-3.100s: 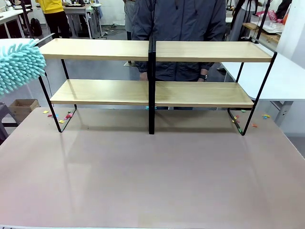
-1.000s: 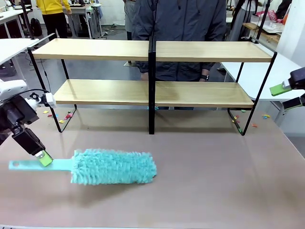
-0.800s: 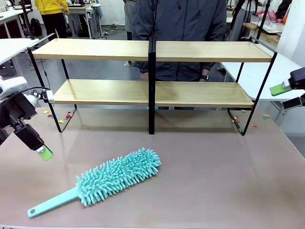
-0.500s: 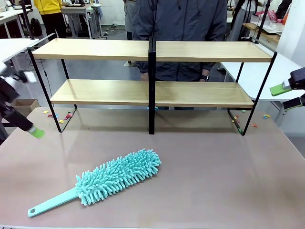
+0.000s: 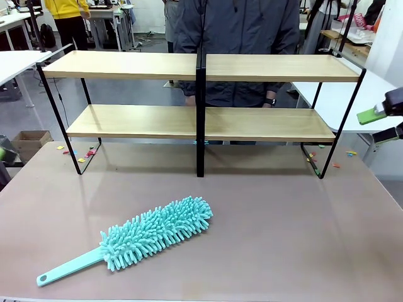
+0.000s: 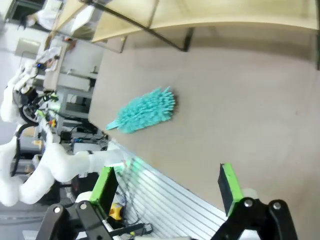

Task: Clean the shelves.
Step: Place the Duster on the table.

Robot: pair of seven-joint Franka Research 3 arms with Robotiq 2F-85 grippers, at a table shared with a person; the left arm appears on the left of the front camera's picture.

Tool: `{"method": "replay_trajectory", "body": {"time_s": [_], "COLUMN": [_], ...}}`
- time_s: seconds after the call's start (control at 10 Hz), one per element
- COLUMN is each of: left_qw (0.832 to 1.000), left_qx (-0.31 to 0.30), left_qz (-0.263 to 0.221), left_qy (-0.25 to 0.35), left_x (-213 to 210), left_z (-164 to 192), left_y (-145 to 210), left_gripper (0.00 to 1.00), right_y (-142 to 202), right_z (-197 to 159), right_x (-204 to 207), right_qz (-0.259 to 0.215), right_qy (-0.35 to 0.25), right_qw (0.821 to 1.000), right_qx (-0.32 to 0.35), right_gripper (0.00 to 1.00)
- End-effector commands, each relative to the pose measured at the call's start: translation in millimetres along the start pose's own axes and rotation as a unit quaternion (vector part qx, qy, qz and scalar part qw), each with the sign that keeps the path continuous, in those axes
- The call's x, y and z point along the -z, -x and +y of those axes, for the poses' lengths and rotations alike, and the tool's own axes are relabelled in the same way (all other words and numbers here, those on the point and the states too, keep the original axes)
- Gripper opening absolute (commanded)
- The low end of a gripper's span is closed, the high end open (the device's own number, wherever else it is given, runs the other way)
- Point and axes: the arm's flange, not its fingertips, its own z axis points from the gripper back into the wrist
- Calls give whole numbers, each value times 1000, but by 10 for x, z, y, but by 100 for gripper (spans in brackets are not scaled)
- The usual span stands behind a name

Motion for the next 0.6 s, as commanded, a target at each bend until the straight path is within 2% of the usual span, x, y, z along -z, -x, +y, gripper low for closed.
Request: {"method": "replay_trajectory", "body": {"time_s": [0.0,0.1,0.2,0.3,0.4,0.5], "left_qw": [989,980,977,976,982,982], "left_qx": [-43,-81,-102,-110,-67,-67], "left_qz": [-120,-152,-160,-148,-146,-146], "left_qy": [77,102,98,113,96,96], "left_x": [-162,-190,-236,-301,-294,-294], "left_z": [75,72,78,89,56,56], "left_y": [-13,-15,-26,-25,38,38], "left_gripper": [100,100,100,100,100,100], "right_y": [-81,-71,-12,58,-50,-50], "right_z": [139,171,207,263,196,196], "right_x": [-288,-519,-762,-937,-569,-569], "right_qz": [-5,-21,-56,-82,-28,-28], "right_qy": [-119,-182,-210,-196,-167,-167], "right_qw": [992,980,971,974,984,984], "right_qx": [37,79,98,79,52,52], "right_gripper": [100,100,100,100,100,100]}}
